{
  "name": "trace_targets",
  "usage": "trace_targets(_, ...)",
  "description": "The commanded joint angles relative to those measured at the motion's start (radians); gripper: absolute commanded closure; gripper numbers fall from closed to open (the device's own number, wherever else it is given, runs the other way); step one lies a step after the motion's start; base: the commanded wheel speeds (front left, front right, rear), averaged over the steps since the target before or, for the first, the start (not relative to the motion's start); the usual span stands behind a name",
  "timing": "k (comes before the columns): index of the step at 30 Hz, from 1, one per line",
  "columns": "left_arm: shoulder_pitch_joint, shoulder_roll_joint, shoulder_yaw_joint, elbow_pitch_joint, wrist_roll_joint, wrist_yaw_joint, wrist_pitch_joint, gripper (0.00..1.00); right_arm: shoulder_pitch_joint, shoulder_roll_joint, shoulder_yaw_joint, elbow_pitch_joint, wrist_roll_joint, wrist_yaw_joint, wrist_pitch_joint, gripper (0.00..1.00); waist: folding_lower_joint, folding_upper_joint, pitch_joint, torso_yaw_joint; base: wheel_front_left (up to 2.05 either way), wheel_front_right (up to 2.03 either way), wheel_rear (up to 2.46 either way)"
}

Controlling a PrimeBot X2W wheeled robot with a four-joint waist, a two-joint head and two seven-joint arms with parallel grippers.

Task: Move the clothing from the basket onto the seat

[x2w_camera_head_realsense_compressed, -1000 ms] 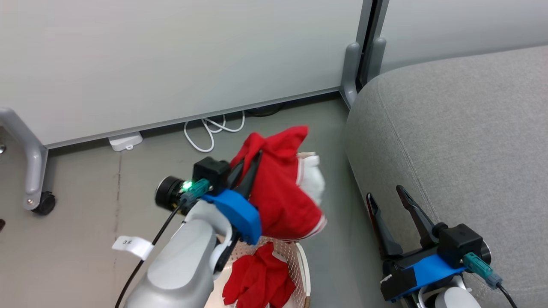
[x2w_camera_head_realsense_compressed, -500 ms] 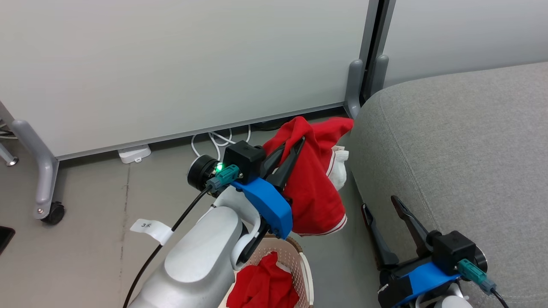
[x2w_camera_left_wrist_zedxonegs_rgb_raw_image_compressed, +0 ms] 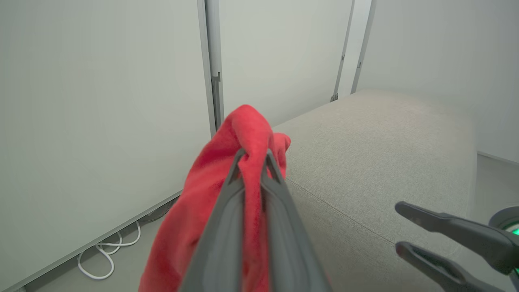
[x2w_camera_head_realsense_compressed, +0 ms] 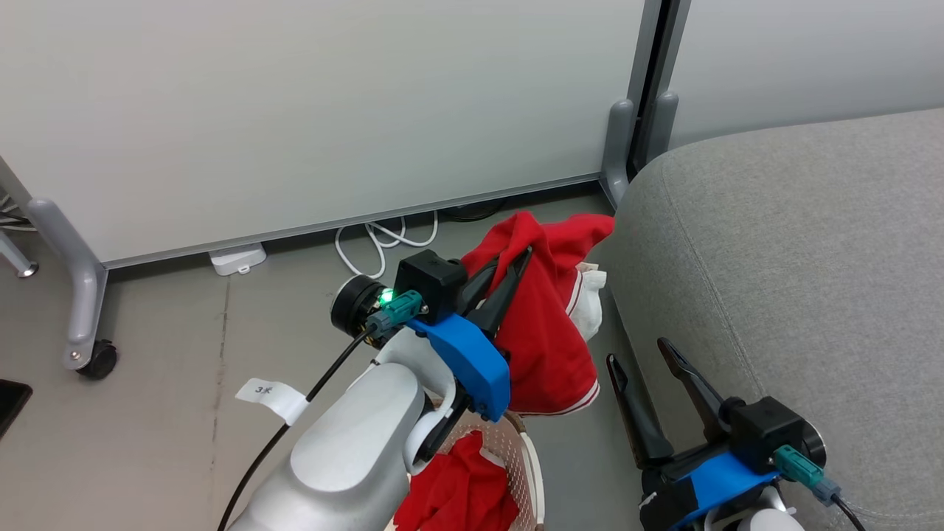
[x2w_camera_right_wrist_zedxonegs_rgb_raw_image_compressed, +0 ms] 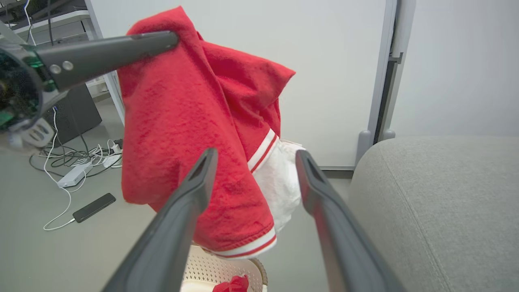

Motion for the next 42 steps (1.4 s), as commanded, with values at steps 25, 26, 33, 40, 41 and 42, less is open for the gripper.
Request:
trace_targets(25,-0.074,0.094,-0.245,-0.133,-0.167,-0.018,0.002,1.0,-0.249,-0.062,0.169,0.215,0.063,0.0,0.159,0.0,0.0,-0.0001,0.025,0.081,0.0,0.0,0.0)
trace_targets(26,-0.079,0.101,-0.258,-0.139,-0.177,-0.018,-0.001,1.0,-0.256,-0.067,0.182,0.221,0.076,0.0,0.164,0.0,0.0,-0.0001,0.026,0.082,0.0,0.0,0.0)
trace_targets(33,-0.114,0.139,-0.344,-0.18,-0.246,-0.018,-0.032,1.0,-0.294,-0.119,0.298,0.241,0.173,0.0,0.167,0.0,0.0,-0.0001,0.025,0.089,0.0,0.0,0.0)
trace_targets(40,-0.145,0.158,-0.4,-0.188,-0.304,-0.018,-0.062,1.0,-0.324,-0.147,0.378,0.247,0.236,0.0,0.142,0.0,0.0,-0.0001,0.023,0.087,0.0,0.0,0.0)
trace_targets(41,-0.149,0.159,-0.405,-0.186,-0.31,-0.018,-0.066,1.0,-0.329,-0.149,0.384,0.247,0.238,0.0,0.133,0.0,0.0,-0.0001,0.023,0.087,0.0,0.0,0.0)
trace_targets(42,-0.152,0.16,-0.409,-0.183,-0.315,-0.018,-0.07,1.0,-0.332,-0.15,0.39,0.251,0.244,0.0,0.128,0.0,0.0,-0.0001,0.023,0.086,0.0,0.0,0.0)
